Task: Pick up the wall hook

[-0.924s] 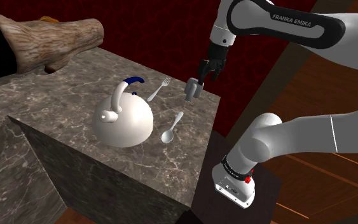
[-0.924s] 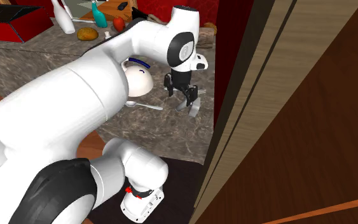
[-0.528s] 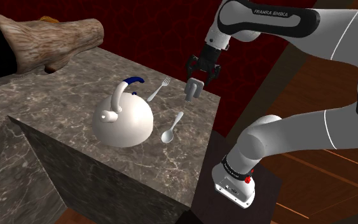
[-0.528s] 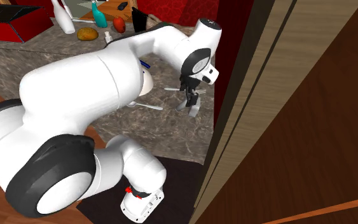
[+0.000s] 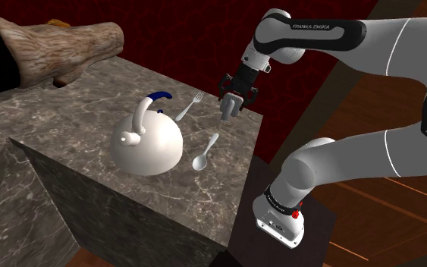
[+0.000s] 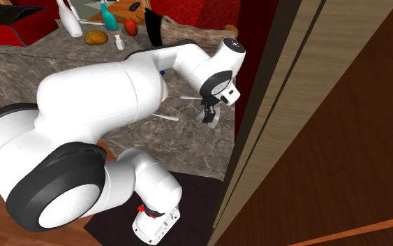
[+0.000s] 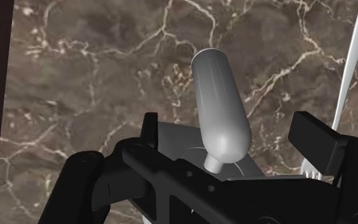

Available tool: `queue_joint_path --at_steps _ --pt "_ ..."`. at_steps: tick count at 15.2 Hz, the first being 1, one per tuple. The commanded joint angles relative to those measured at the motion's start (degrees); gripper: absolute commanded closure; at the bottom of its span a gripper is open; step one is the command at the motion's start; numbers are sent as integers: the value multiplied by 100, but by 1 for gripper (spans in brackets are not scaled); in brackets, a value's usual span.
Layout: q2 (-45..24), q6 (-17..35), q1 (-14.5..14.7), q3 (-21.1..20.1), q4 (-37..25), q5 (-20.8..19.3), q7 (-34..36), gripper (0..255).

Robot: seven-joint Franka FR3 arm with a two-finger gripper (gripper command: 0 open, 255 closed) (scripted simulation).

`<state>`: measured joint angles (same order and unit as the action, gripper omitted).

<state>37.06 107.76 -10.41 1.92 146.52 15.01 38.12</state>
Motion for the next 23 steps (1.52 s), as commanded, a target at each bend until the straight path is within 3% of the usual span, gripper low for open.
queue_joint_path --at_steps 1,2,3,12,23 --pt "-20 115 3 -6 94 15 -19 0" --pt "-20 115 3 -6 94 15 -19 0" --pt "-30 119 3 -6 88 15 -21 255" --pt "-20 115 3 -7 94 16 -19 255" --pt "66 -728 -7 15 -687 -59 189 255"
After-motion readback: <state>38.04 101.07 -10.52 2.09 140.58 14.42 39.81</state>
